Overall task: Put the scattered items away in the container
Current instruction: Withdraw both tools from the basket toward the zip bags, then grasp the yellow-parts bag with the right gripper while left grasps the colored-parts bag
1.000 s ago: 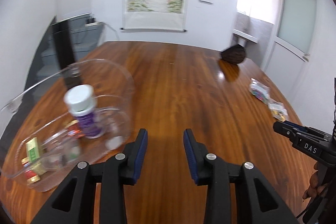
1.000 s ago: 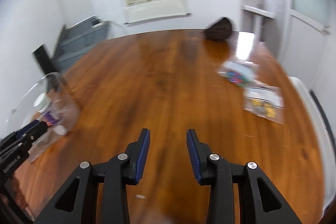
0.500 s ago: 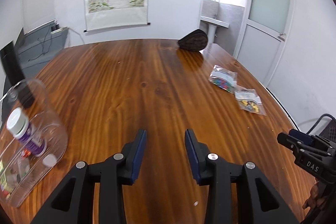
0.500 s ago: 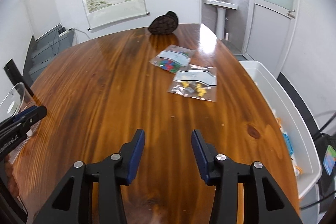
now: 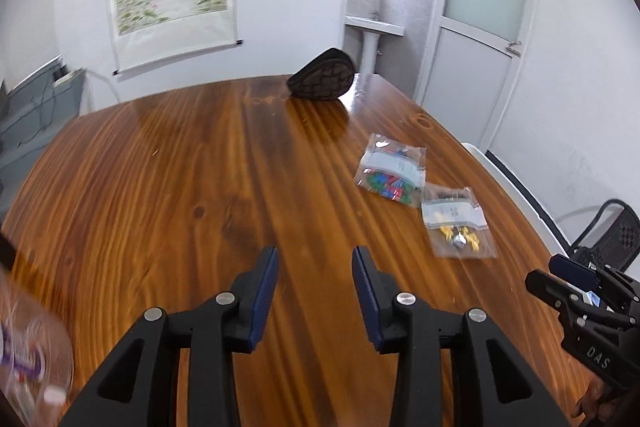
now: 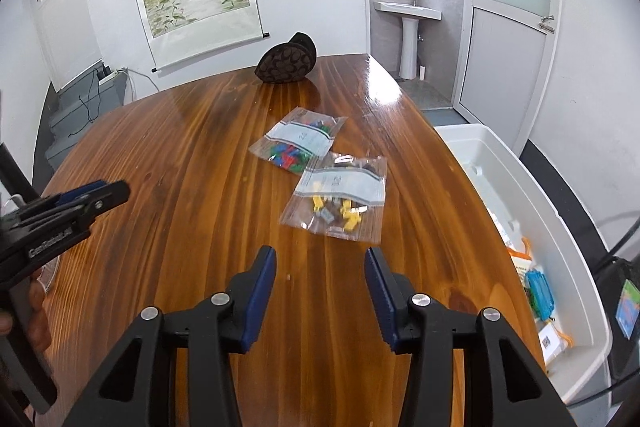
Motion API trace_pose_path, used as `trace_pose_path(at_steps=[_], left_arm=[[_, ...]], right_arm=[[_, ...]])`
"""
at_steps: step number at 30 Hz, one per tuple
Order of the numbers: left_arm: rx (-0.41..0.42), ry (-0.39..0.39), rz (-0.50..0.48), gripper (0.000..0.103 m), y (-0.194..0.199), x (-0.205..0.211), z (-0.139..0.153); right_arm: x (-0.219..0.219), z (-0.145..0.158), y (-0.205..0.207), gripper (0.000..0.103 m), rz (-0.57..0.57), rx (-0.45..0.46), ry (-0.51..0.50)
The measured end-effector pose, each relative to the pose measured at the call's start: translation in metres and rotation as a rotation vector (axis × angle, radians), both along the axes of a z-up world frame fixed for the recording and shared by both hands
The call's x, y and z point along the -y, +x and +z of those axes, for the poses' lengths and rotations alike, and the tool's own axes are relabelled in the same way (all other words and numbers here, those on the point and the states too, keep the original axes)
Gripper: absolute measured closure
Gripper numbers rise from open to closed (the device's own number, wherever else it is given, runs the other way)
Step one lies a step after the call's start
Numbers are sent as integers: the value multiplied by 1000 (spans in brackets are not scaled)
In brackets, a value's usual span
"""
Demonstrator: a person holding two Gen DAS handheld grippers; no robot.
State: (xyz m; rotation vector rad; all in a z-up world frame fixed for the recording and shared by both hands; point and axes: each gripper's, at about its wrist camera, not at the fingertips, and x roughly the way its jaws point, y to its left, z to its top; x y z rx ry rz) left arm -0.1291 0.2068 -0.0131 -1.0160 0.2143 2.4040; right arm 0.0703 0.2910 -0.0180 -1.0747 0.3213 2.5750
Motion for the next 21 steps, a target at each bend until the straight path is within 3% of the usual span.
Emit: trace_pose_path(at_steps=[7, 21], left_arm=[[97, 46, -37, 65, -55, -35, -12], [215, 51, -147, 65, -143, -110, -48]], right_arm=[[-18, -8, -36, 56, 15, 17, -9], [-48, -31, -105, 56, 39, 82, 4]])
